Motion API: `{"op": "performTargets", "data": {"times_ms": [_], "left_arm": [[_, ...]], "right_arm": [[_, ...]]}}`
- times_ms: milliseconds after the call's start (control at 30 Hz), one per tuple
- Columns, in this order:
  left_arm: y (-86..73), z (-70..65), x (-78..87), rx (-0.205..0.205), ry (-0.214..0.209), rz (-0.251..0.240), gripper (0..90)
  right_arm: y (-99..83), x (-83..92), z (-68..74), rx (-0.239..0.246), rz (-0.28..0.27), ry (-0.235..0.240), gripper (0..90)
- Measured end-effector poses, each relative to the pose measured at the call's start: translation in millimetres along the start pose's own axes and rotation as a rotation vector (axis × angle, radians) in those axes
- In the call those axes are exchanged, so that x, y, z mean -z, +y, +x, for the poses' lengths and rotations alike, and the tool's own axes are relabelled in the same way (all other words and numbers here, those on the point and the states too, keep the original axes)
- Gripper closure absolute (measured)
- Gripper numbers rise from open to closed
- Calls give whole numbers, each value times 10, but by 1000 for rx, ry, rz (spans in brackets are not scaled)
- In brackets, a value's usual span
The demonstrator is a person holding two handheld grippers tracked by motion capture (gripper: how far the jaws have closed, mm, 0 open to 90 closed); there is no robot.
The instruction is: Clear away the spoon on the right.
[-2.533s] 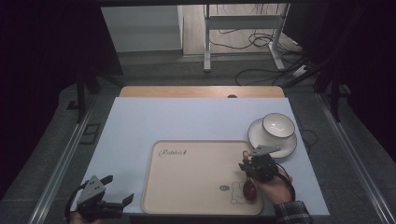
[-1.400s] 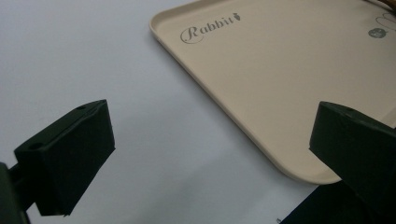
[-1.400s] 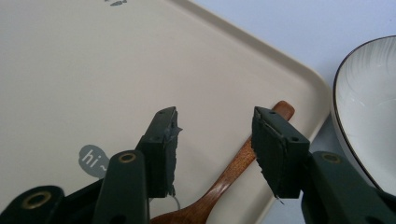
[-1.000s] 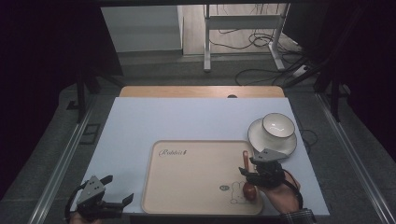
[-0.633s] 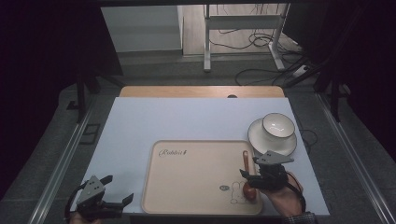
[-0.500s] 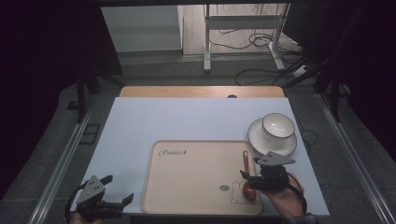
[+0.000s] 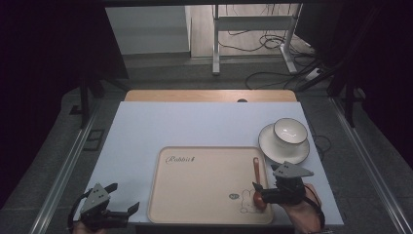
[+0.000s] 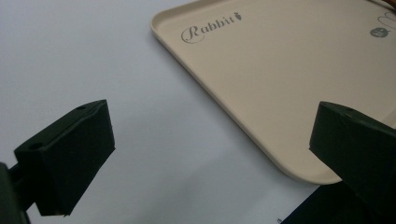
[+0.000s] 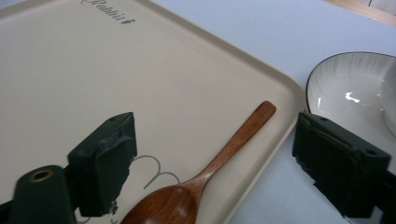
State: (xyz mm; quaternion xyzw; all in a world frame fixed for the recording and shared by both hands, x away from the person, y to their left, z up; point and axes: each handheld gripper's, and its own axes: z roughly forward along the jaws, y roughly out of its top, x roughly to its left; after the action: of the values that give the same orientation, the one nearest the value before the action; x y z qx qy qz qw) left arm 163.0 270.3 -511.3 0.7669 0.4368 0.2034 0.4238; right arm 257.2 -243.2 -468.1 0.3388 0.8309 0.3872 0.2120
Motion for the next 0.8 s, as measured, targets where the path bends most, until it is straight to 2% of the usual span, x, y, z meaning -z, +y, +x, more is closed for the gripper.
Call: {"op": "performTargets", "data": {"times_ms": [500,800], "left_arm": [[1,-3,-7,-1,2,3,0],[0,-2,-5,0,2,3,0]], "right_arm": [[-52,153,-2,-7,-24,-24,11],[-104,226,24,-12,-30,-34,0]]}}
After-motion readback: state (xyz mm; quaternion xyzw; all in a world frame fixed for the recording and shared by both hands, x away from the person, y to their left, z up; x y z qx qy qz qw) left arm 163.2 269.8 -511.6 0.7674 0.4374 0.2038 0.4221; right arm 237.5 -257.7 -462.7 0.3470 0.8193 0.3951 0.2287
